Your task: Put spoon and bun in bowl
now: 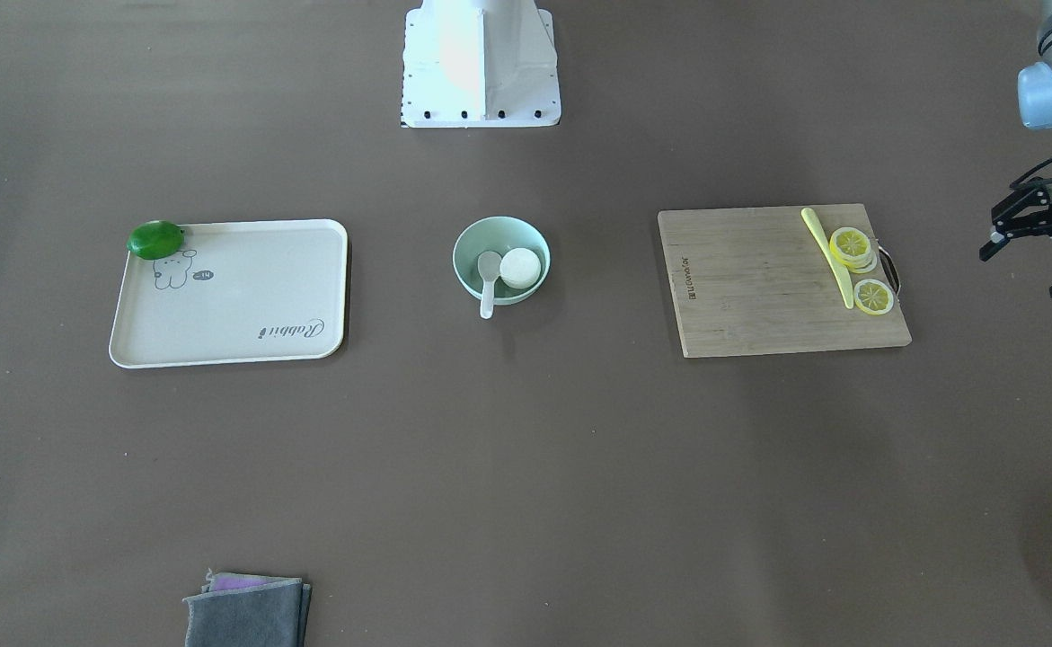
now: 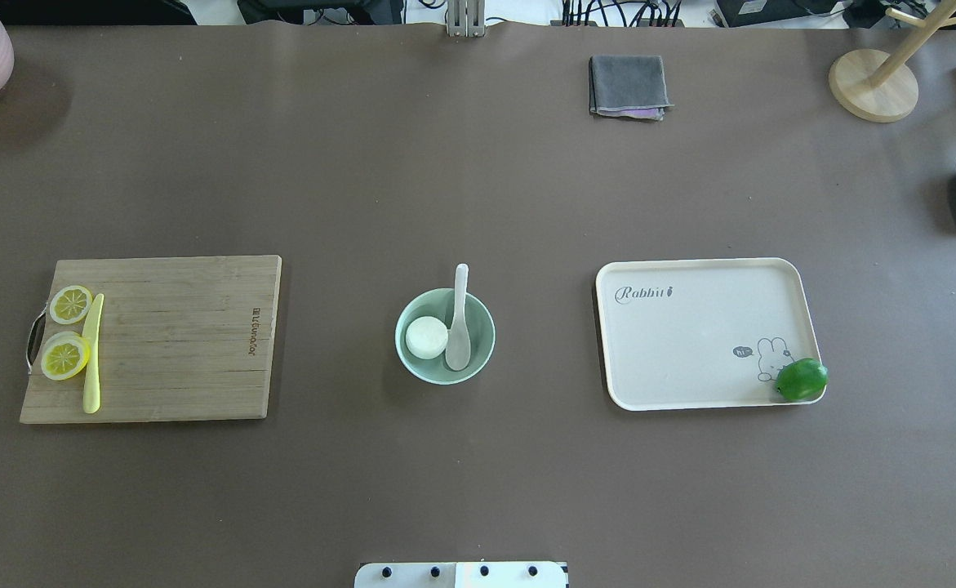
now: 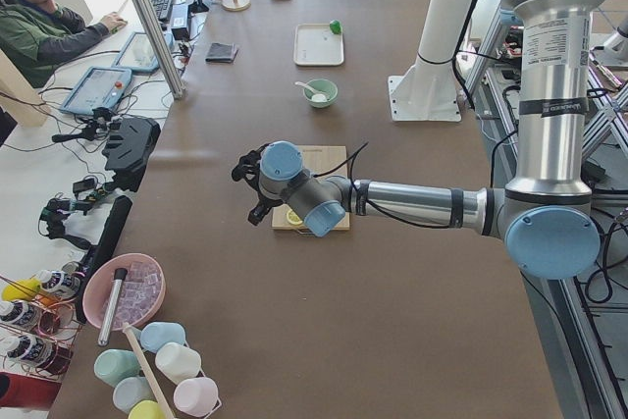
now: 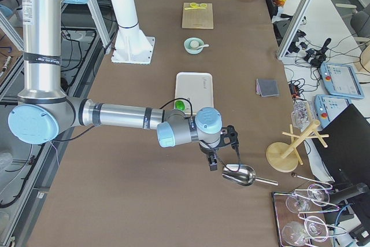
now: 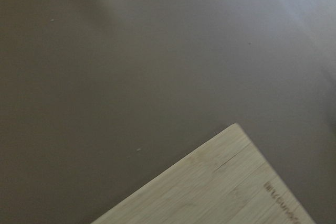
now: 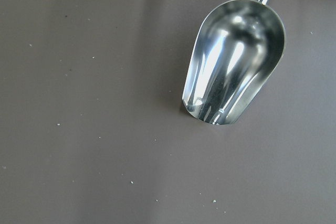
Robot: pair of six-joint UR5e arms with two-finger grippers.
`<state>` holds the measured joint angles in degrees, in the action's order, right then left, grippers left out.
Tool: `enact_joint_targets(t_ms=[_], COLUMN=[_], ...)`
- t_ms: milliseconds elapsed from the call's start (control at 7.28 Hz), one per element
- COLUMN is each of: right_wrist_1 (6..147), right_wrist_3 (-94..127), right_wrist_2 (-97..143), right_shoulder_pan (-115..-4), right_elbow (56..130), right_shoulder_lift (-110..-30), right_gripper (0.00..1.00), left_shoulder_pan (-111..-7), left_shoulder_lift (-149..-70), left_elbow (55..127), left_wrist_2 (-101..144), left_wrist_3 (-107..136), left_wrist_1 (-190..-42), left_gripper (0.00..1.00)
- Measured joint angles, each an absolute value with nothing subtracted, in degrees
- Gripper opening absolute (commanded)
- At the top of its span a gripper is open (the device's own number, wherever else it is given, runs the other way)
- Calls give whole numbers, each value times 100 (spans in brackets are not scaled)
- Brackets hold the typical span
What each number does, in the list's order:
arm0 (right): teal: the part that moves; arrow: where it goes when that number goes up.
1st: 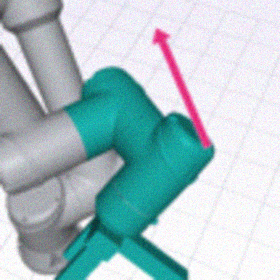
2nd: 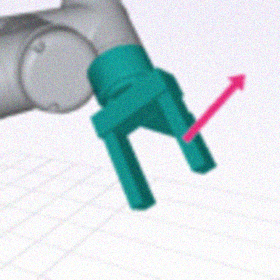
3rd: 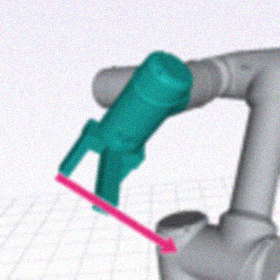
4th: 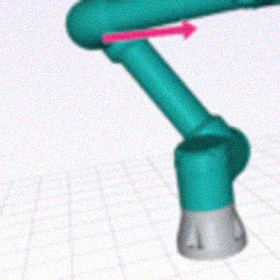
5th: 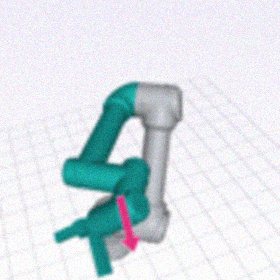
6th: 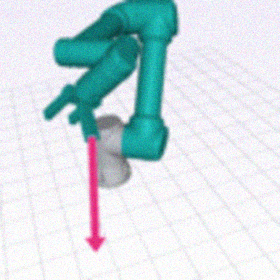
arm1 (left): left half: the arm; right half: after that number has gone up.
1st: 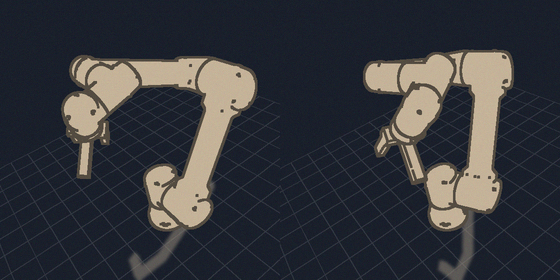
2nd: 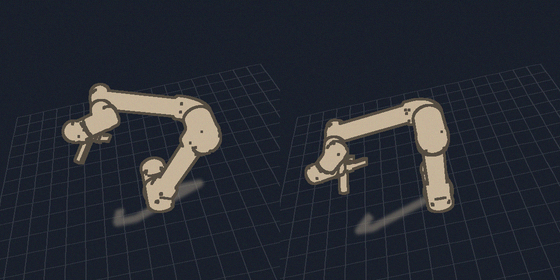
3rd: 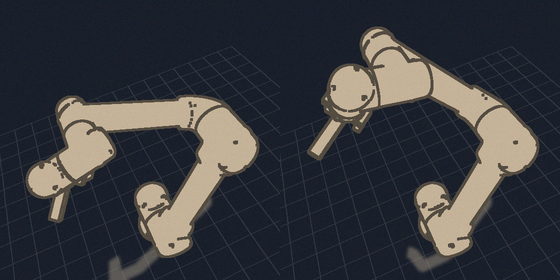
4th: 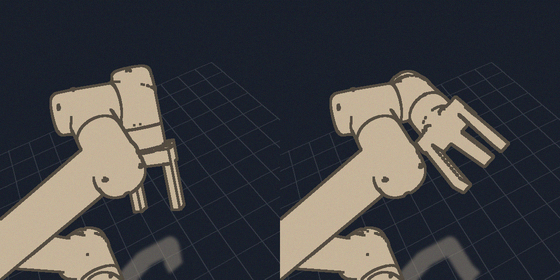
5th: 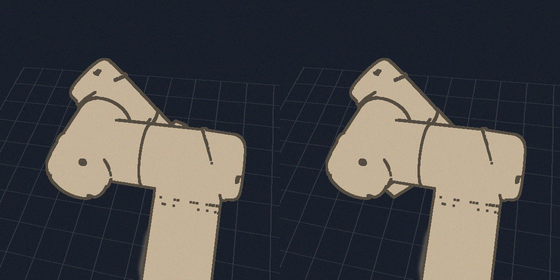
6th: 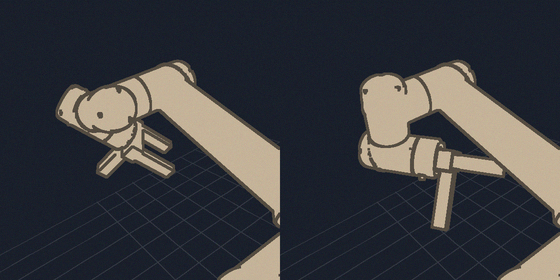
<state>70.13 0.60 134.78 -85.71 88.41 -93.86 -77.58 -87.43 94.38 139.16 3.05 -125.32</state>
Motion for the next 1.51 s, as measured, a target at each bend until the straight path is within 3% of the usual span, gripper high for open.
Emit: enact_joint_targets(t_ms=[412,687,1099,1511], right_wrist_1=[6798,6853,7336,8396], right_wrist_3=[74,84,73,37], right_wrist_2=[13517,13524,13532,13452], right_shoulder_pan=[-8574,-8577,-8589,-8660], right_elbow=[8646,8614,8731,9440], right_shoulder_lift=[-9378,-9425,-9457,-9623], right_gripper=[100,100,100,100], left_shoulder_pan=[-8807,-9063,-9110,-9096], left_shoulder_lift=[-8644,-8369,-8151,-8277], left_elbow=[9372,8958,8893,9868], left_wrist_2=[13804,13544,13463,13466], left_wrist_3=[-1273,-1378,-1336,-1367], left_wrist_1=[-10872,-10832,-10656,-8778], left_gripper=[98,98,98,98])
